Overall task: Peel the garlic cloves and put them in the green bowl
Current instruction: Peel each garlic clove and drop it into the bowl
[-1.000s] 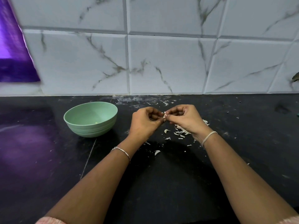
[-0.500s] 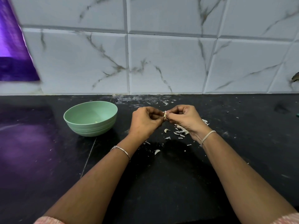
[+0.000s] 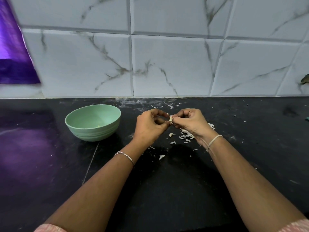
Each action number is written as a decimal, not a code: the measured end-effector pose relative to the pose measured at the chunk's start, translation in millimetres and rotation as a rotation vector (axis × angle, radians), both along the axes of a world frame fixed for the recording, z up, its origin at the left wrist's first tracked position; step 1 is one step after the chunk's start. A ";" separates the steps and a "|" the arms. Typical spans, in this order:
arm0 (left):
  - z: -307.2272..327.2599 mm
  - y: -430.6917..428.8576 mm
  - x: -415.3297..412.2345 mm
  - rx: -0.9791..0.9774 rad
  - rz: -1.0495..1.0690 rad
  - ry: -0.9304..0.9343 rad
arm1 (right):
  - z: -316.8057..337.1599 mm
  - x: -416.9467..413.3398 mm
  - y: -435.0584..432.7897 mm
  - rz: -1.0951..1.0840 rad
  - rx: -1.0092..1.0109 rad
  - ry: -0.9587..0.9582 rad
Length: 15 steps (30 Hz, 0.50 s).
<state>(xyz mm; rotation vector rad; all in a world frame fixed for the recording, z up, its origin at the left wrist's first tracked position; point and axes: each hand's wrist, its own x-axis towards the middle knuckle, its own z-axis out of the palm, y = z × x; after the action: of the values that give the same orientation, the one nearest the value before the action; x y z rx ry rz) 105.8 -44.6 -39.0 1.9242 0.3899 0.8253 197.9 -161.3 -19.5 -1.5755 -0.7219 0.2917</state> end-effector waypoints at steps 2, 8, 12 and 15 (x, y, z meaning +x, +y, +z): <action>0.0 0.1 -0.1 0.001 -0.004 -0.003 | 0.1 -0.3 -0.1 0.000 0.003 -0.005; -0.2 -0.3 -0.7 -0.004 -0.016 -0.021 | 0.3 0.2 0.5 -0.004 0.025 0.006; 2.8 -1.1 -1.7 -0.024 -0.034 -0.033 | -0.4 2.5 1.6 0.032 0.090 0.116; 2.8 0.2 -0.7 -0.037 -0.015 -0.045 | -0.2 2.4 2.8 0.050 0.104 0.179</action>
<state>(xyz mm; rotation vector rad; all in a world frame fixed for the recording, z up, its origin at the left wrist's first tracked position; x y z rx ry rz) 105.1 -44.4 -36.2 1.8687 0.3602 0.8443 200.3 -158.5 -19.6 -1.4143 -0.6276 0.4201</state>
